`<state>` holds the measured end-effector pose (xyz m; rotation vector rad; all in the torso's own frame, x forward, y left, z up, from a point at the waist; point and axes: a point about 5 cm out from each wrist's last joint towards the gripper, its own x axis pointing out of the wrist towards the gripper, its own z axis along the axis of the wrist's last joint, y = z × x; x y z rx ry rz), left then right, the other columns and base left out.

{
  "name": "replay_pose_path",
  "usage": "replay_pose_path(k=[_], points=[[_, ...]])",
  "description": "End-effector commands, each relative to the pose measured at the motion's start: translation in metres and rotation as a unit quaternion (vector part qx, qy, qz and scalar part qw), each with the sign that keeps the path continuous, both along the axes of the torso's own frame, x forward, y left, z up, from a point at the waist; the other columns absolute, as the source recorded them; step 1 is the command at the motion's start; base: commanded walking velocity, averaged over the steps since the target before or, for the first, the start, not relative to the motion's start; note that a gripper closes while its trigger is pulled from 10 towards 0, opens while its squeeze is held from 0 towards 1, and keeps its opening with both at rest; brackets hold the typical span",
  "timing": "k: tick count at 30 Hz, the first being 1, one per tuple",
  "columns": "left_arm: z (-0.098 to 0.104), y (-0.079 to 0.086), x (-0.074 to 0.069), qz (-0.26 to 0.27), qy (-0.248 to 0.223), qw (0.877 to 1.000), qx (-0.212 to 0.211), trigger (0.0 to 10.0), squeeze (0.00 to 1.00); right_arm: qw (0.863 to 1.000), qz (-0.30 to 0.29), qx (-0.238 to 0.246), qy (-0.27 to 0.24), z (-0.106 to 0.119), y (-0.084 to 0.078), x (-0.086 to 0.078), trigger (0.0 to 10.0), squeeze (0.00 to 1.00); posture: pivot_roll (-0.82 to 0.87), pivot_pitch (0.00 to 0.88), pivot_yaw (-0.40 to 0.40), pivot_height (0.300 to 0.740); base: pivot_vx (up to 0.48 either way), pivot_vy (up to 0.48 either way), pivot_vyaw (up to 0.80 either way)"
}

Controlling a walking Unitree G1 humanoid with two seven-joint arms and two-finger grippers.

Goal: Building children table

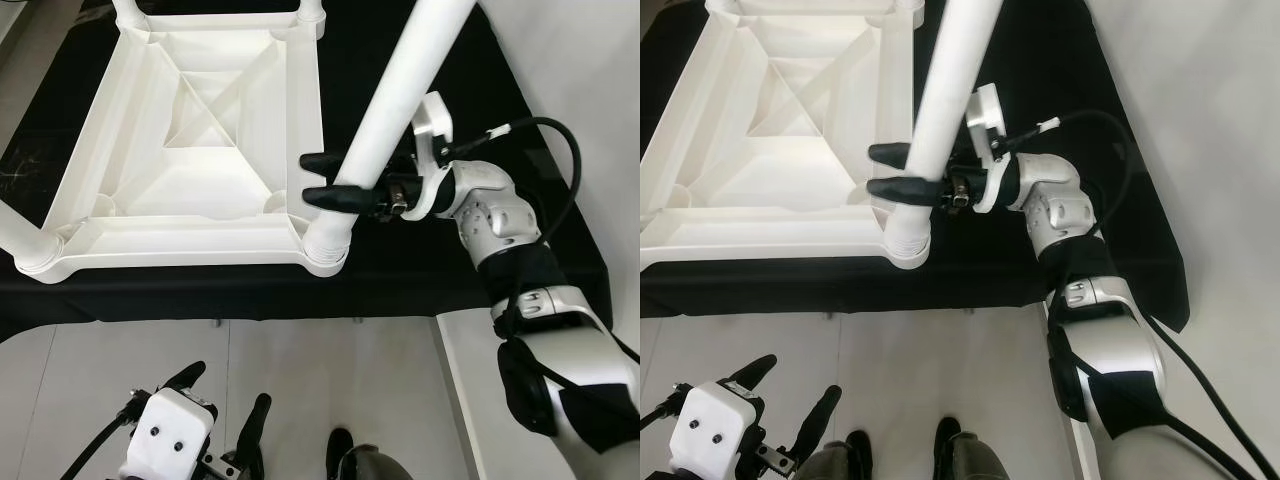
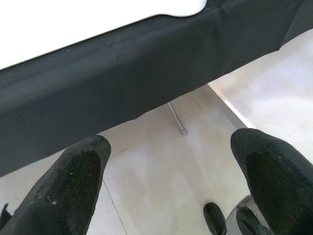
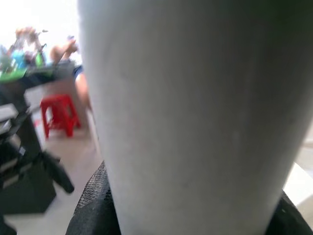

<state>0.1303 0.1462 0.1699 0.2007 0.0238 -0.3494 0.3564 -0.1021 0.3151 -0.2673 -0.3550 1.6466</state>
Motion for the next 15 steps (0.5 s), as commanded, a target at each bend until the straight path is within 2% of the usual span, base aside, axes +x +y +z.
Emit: replay_pose_path(k=[1, 3, 6, 15], points=[[0.001, -0.002, -0.004, -0.004, -0.001, 1.000, -0.002, 10.0, 0.00, 0.997, 0.012, -0.076, 0.015, -0.023, 0.000, -0.001, 10.0, 0.00, 0.06, 0.411, -0.080, 0.740, 0.000, 0.000, 0.00], [0.002, -0.002, -0.004, -0.003, -0.004, 1.000, -0.001, 10.0, 0.00, 0.993, 0.034, -0.113, -0.017, -0.021, 0.008, -0.007, 10.0, 0.00, 0.06, 0.411, -0.084, 0.740, 0.000, 0.000, 0.00], [0.002, -0.002, -0.004, -0.002, -0.005, 1.000, -0.001, 10.0, 0.00, 0.991, 0.041, -0.125, -0.030, -0.020, 0.011, -0.009, 10.0, 0.00, 0.06, 0.411, -0.086, 0.740, 0.000, 0.000, 0.00], [0.001, -0.003, -0.002, 0.000, -0.011, 1.000, -0.002, 10.0, 0.00, 0.983, 0.055, -0.170, -0.026, -0.024, 0.019, -0.010, 10.0, 0.00, 0.05, 0.408, -0.094, 0.740, 0.000, 0.000, 0.00]])
